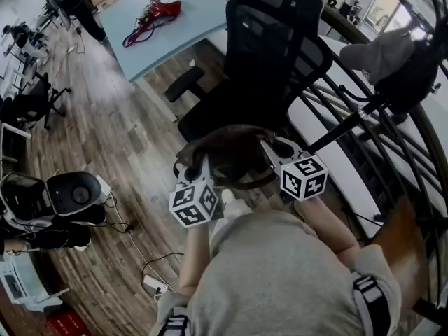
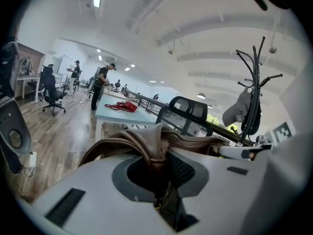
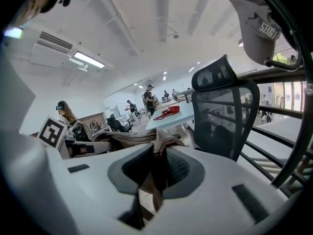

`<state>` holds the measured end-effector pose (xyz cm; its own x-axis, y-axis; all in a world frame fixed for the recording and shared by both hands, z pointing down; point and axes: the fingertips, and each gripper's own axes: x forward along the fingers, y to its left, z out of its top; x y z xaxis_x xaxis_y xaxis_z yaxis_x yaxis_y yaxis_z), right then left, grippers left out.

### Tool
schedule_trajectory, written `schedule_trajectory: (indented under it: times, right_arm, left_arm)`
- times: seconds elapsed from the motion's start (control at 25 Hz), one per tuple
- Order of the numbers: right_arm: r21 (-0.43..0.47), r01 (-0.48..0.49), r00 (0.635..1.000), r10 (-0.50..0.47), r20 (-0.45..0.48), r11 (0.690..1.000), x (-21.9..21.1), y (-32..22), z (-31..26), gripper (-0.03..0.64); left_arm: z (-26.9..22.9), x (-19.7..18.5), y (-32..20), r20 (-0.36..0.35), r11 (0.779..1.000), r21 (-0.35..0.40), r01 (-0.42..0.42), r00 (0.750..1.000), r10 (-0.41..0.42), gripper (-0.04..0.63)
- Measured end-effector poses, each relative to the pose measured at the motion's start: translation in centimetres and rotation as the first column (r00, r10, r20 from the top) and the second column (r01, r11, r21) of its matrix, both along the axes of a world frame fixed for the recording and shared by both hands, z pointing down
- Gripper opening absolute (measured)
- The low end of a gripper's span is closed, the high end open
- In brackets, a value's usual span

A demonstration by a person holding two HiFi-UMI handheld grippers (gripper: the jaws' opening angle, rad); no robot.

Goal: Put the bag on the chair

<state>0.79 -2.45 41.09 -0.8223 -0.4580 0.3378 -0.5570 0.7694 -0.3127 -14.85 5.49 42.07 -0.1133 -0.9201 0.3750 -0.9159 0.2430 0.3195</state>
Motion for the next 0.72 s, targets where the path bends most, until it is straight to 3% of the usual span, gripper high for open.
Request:
schedule_trajectory:
  times: [0.44, 0.72]
  right_arm:
    - [-0.003, -0.096, 0.995, 0.096, -0.009, 0.995, -6.3, -5.5, -0.2, 0.046]
    - [-0.008, -0.162, 0.987, 0.162, -0.02, 0.987, -8.3, -9.1, 0.2, 0.046]
  left_arm:
    - [-0.2, -7.1, -7.2, -0.007, 0.995, -0.005, -0.099, 0.995, 0.099, 0.048]
    - [0.4, -9.3, -11.6, -0.013, 0.986, -0.016, -0.163, 0.986, 0.163, 0.046]
